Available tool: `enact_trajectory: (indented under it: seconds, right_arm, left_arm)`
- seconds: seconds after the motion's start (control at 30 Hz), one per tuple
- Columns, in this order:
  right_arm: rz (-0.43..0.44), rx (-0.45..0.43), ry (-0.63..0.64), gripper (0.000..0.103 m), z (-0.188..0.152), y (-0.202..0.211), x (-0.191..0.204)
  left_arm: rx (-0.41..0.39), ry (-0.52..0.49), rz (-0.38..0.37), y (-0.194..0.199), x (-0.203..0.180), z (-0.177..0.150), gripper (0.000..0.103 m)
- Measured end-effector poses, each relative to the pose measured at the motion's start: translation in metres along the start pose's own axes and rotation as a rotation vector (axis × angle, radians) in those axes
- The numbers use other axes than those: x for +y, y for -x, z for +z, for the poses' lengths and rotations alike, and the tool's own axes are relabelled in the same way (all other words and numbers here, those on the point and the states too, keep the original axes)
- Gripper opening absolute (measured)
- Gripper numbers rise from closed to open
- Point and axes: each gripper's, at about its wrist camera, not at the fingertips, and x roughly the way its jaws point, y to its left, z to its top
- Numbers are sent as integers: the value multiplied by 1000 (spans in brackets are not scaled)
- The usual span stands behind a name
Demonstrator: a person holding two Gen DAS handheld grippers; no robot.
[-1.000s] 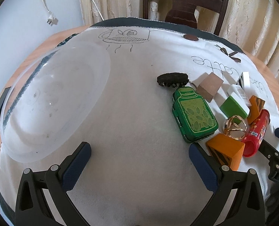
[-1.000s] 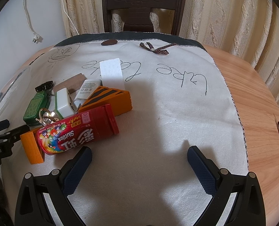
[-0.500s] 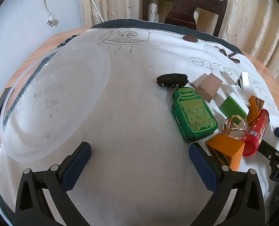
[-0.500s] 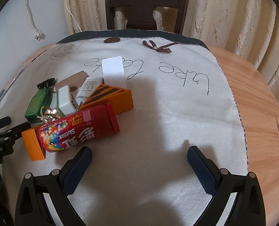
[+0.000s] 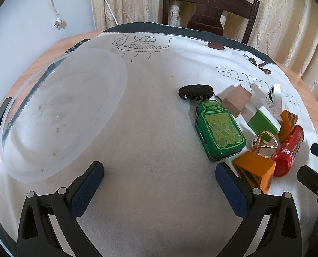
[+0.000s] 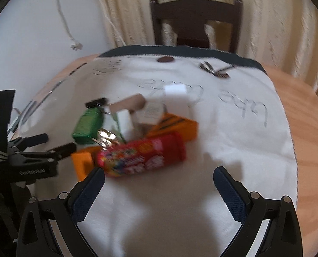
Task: Organize rigid objects
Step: 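Grasp the red Skittles tube with the right tool while the left tool approaches the orange block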
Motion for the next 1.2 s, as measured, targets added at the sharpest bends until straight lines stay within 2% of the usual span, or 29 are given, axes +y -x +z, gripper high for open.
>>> enact_trajectory:
  seconds: [0.4,0.67,0.77,0.97,1.2]
  right_arm:
    - [24,31,28,103,9,-20,9]
    - [32,16,35,103,8,-23,11]
    - [33,17,43,96,7,-24,13]
    - [47,1,34,96,5,-21,10]
    - [16,-59,-12,96,7,-6,-4]
  left_arm:
    - [-1,15,-6,7,5,-7,103]
    - [-10,24,6,16,12,-13,103]
    - [-17,15,7,20,10,-13,103]
    - [-41,-24,1,30,1,-13,103]
    - [-52,-76,-32,38,-15,-12,103]
